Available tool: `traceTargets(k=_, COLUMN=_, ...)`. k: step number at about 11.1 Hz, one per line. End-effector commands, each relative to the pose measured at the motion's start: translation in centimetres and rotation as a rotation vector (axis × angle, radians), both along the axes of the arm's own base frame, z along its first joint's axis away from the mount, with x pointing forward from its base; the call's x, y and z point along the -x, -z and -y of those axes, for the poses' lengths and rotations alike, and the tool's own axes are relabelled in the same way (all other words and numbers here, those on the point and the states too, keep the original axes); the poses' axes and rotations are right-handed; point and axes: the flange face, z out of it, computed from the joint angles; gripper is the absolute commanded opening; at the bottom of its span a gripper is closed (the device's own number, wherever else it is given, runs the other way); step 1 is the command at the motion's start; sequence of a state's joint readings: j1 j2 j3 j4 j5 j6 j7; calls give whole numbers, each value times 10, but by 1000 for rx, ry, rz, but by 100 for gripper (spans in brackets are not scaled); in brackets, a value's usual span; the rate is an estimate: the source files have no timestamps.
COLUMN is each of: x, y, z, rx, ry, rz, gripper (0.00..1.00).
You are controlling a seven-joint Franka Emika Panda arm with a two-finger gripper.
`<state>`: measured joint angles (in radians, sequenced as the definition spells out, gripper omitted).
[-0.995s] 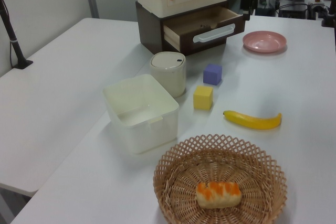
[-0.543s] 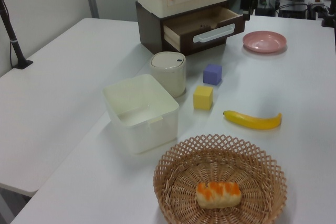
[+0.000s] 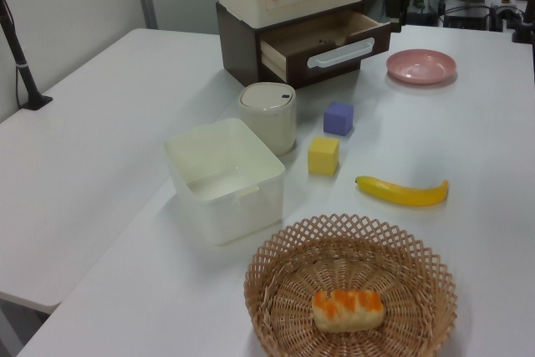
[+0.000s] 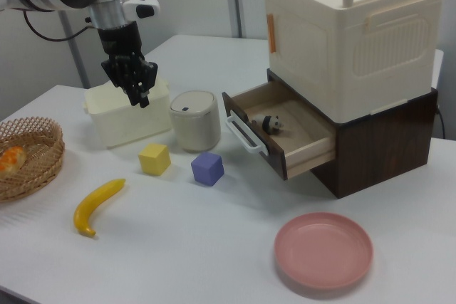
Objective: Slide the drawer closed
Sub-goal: 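Move the gripper down toward the open drawer's front panel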
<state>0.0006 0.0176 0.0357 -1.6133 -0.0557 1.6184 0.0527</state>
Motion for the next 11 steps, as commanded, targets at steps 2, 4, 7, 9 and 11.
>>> traceTargets(k=2, x=3, y=2, z=2, rx=-19, ry=-25, rz=-20, gripper=0)
traceTargets(k=4, x=-2, y=10, z=2, rx=-15, ry=-12, rz=-33, gripper=0)
traceTargets(k=7, x=-13, y=31, z=14, rx=-14, ry=42, rz=-48, gripper=0)
traceTargets(k=9, x=-34, y=67, z=24, rx=-12, ry=162, rz=-56, gripper=0)
traceTargets(k=11, x=-51, y=100, z=39, rx=-9, ry=268, rz=-59, gripper=0)
